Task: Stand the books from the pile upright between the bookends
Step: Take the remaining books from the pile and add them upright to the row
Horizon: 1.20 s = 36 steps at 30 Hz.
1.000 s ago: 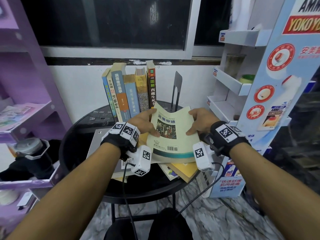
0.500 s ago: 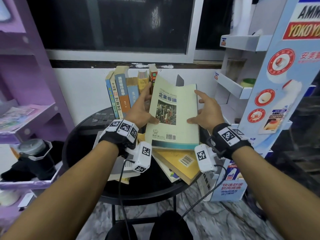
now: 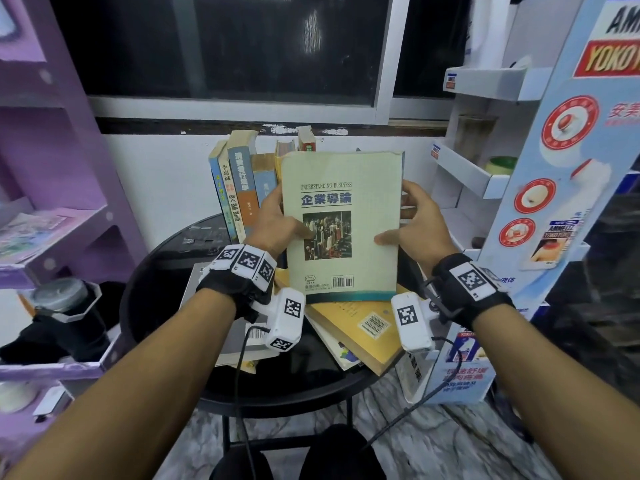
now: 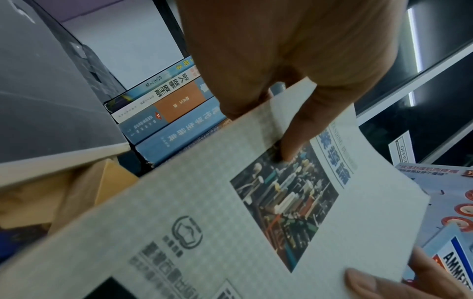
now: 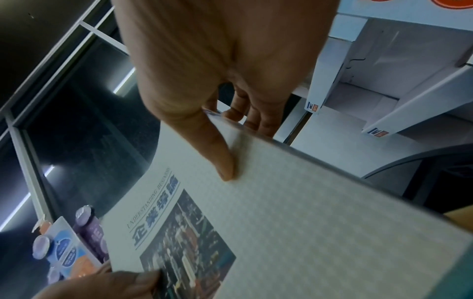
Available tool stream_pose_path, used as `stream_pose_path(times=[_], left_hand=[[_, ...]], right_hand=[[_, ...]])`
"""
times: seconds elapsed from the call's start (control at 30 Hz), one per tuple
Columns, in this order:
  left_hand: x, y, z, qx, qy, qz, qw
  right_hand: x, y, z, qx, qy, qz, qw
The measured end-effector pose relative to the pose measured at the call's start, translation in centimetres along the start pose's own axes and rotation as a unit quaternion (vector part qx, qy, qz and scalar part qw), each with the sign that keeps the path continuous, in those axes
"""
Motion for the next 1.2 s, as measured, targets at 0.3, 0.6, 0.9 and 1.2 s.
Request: stream_pose_path(times=[0.3, 0.6, 0.9, 1.2], left_hand=[[0.7, -0.1, 0.8, -0.03, 0.026, 0.028, 0.999], [3.2, -0.8, 1.2, 0.003, 0.138, 0.061, 0.989], [4.2, -2.1, 1.4, -0.022, 0.113, 0.1, 0.988], [4.4, -4.4, 1.1, -0.081, 0.047, 0.076, 0.993]], right_hand=[[-1.6, -0.3, 0.4, 0.012, -0.058, -0.038, 0.998], [-3.5, -0.2, -0.1, 0.012, -0.084, -0.075, 0.994], [-5.4, -0.3, -1.3, 0.004, -0.069, -0.126, 0.99], [-7.5, -2.2, -2.1, -0.071, 0.073, -0.082, 0.991]])
Point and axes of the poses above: each hand's wrist, its own y-axis away from the middle knuckle, its own z-axis out of the palm, x = y × z, the point moved 6 cm from there along -y, towards the middle knuckle, and after that the axes turned 1 degree about -y, right-handed, at the moved point
